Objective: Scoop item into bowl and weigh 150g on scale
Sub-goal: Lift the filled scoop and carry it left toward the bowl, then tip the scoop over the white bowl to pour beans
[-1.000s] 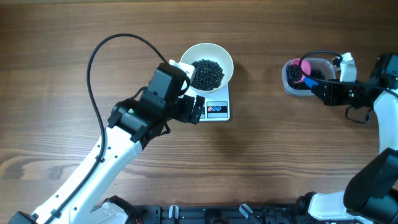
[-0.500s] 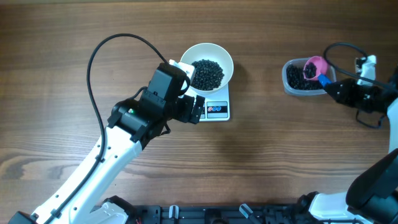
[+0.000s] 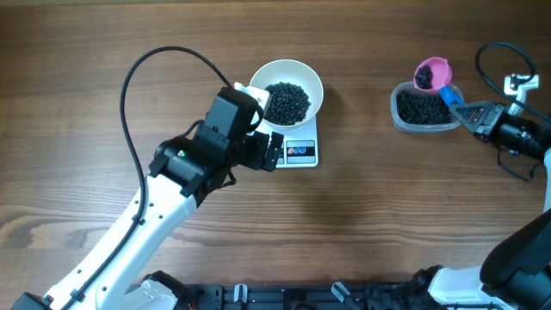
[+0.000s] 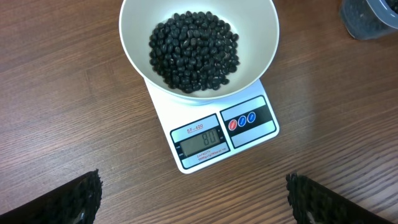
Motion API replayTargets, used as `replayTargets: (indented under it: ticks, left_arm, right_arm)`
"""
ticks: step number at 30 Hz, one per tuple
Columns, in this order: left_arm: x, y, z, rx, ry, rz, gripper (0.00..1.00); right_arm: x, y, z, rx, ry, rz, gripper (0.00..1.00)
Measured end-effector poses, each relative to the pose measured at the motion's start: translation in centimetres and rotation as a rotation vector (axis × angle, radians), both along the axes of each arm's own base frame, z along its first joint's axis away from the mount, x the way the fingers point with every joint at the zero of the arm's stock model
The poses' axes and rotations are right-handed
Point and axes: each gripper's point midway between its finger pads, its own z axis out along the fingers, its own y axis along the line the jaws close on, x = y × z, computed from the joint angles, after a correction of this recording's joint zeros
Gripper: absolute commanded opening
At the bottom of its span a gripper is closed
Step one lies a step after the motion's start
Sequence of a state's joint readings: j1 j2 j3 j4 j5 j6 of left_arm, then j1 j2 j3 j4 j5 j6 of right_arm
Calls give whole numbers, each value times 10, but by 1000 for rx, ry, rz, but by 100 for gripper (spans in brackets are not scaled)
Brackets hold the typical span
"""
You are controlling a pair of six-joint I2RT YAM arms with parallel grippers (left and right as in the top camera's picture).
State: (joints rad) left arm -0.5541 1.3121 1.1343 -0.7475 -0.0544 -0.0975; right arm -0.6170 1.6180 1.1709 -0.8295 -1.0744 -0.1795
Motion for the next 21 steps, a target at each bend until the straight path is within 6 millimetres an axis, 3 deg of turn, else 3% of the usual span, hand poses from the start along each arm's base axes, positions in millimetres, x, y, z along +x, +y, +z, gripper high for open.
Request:
replayTargets:
  ticks: [6, 10, 11, 16, 21]
  left_arm:
    - [0, 0, 0, 0, 0, 0, 100]
    - [0, 0, 0, 0, 0, 0, 100]
    - [0, 0, 0, 0, 0, 0, 100]
    - [0, 0, 0, 0, 0, 0, 100]
    - [0, 0, 0, 0, 0, 0, 100]
  right_arm:
    - [1, 20, 29, 152, -102, 68, 4]
    - [2, 47, 39, 214, -120, 145, 4]
    - [3, 67, 42, 229, -124, 202, 4]
    - [4, 117, 44, 214, -155, 356, 4]
    - [2, 175, 33, 112, -176, 517, 4]
